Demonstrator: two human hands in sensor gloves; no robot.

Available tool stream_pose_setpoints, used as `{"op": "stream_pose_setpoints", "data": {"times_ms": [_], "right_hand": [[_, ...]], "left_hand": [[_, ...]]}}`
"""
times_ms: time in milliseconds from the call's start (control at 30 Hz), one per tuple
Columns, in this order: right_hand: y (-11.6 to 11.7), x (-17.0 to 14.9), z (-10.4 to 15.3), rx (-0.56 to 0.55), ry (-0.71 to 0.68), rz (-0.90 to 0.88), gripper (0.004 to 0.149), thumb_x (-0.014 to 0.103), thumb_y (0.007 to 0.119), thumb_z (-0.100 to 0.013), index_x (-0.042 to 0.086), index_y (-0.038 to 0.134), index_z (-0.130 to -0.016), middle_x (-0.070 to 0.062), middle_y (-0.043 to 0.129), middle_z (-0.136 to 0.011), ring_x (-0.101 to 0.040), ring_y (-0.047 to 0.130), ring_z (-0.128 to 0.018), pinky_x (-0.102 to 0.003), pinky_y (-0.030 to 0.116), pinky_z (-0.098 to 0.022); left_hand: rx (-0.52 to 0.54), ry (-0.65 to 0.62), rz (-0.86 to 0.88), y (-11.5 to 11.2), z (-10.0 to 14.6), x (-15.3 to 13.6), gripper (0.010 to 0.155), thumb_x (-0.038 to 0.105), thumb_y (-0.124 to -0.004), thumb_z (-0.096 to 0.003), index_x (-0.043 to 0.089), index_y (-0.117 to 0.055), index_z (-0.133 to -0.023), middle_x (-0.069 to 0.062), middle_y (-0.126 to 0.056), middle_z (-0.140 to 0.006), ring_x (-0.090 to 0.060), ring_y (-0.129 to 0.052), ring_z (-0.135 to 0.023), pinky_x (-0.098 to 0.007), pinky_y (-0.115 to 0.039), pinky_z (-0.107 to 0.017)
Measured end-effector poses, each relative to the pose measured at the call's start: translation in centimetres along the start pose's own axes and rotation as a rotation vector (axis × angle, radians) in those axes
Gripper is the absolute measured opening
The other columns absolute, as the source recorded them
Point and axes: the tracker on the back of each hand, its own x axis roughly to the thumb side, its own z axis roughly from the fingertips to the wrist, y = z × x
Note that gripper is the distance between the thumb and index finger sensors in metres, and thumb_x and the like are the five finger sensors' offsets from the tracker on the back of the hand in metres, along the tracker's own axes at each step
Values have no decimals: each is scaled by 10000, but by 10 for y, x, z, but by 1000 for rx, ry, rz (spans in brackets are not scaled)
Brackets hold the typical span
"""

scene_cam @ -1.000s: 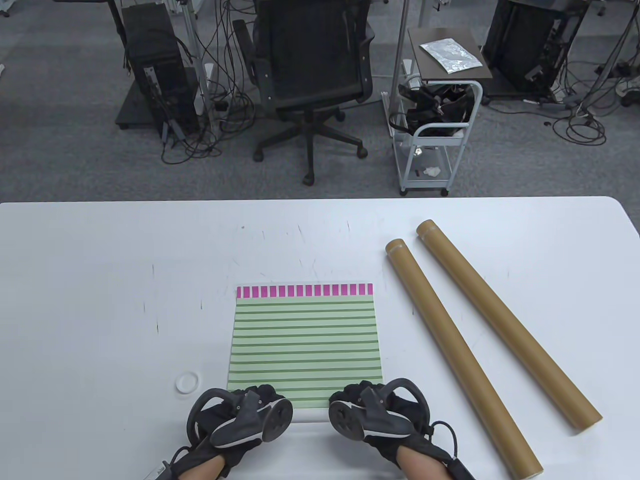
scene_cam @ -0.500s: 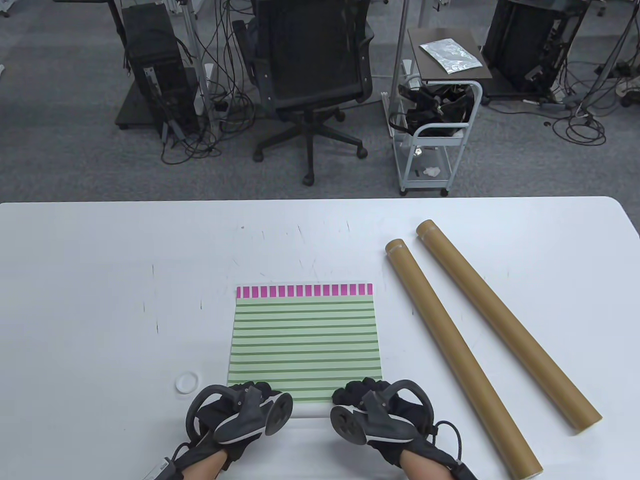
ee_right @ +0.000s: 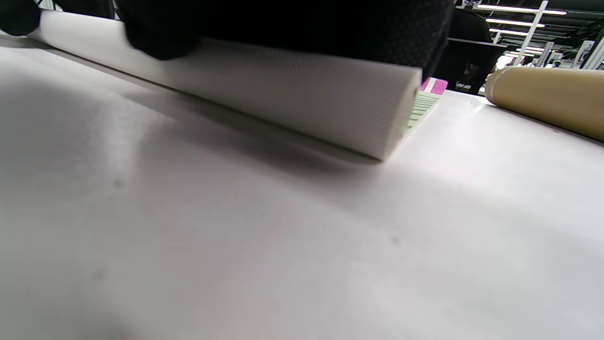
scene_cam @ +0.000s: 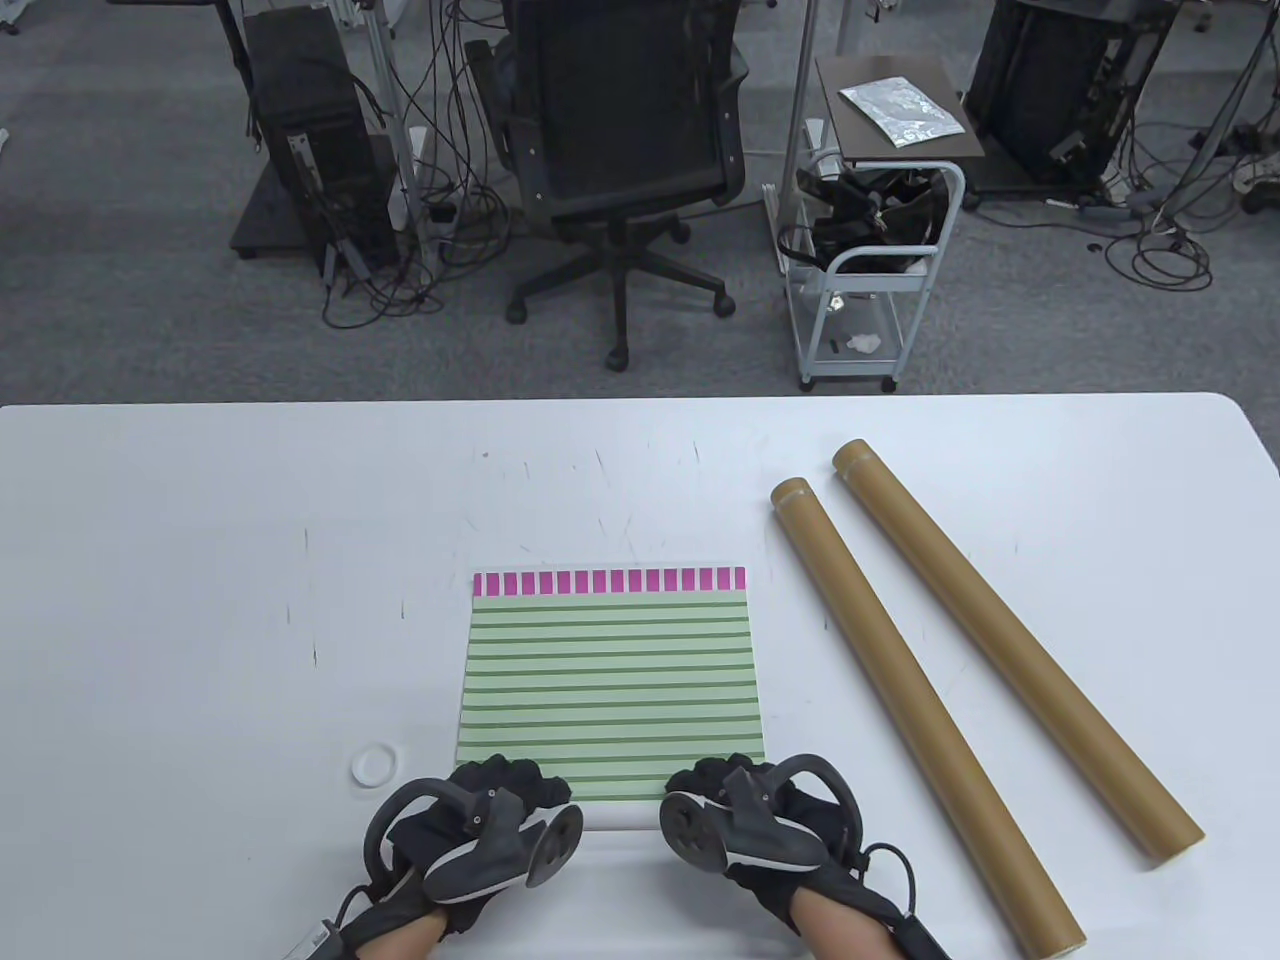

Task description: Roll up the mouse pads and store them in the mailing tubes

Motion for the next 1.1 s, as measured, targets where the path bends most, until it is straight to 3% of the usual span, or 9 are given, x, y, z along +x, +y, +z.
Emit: {"op": "stream_pose_setpoints", "data": {"times_ms": [100, 333, 533, 667, 767, 867, 933, 1033, 1100], "right_hand": [[0, 1, -4, -6, -6, 53, 512, 419, 753, -423, 254, 713, -907, -4, 839, -857, -231, 908, -674, -396, 801, -535], [-4, 1, 2, 80, -59, -22, 479, 393, 745, -423, 230, 770, -873, -24, 878, -806, -240, 932, -625, -400, 814, -510], [-1, -5, 4, 66, -29, -57, 489, 377, 690, -447, 236, 748, -911, -34, 840, -850, -264, 890, -677, -433, 774, -557], [1, -14, 6, 103, -2, -36, 553, 467, 718, -427, 244, 711, -933, -28, 816, -869, -256, 880, -690, -444, 770, -568], [2, -19, 6, 59, 25, -70, 513, 446, 721, -410, 260, 754, -887, 6, 856, -812, -214, 906, -647, -411, 790, -547], [2, -17, 2, 46, 25, -32, 469, 406, 695, -406, 263, 787, -843, 15, 891, -759, -198, 933, -599, -393, 808, -522], [1, -16, -1, 61, 20, -29, 459, 389, 689, -406, 251, 788, -833, 6, 897, -743, -199, 939, -581, -393, 814, -511], [0, -18, -3, 111, 6, -80, 439, 375, 681, -412, 242, 802, -812, -1, 913, -707, -195, 948, -545, -392, 823, -489], [0, -20, -2, 127, 10, -111, 434, 370, 673, -420, 238, 806, -811, -8, 912, -705, -201, 948, -539, -397, 821, -486]], "left_hand": [[-2, 12, -12, 1, -1, 3, 521, 461, -738, -364, 402, -721, -881, 159, -886, -849, -114, -958, -773, -286, -836, -612], [-65, -61, 49, 7, 5, 7, 509, 443, -747, -354, 356, -778, -854, 121, -936, -796, -141, -1008, -692, -268, -885, -526], [-115, -20, 106, 5, -2, 5, 450, 387, -706, -381, 383, -794, -822, 125, -792, -913, -160, -855, -859, -324, -772, -697], [-147, 10, 128, 5, -6, 3, 455, 394, -695, -382, 395, -799, -825, 112, -881, -832, -141, -949, -746, -279, -853, -602], [-141, 12, 103, 5, -5, 3, 465, 408, -691, -384, 394, -771, -841, 125, -886, -824, -126, -961, -729, -260, -872, -553], [-136, 4, 95, 4, -1, 1, 556, 430, -689, -396, 518, -519, -918, 136, -831, -882, -121, -946, -750, -244, -862, -557], [-111, -20, 84, 4, 5, 2, 500, 447, -691, -409, 531, -581, -890, 110, -779, -946, -140, -936, -779, -255, -856, -575], [-115, -51, 136, 7, 10, 5, 527, 511, -734, -384, 433, -662, -901, 109, -767, -964, -168, -881, -876, -317, -841, -625], [-47, -26, 81, 10, 11, 9, 474, 486, -735, -390, 419, -734, -858, 140, -780, -912, -154, -840, -873, -292, -793, -651]]}}
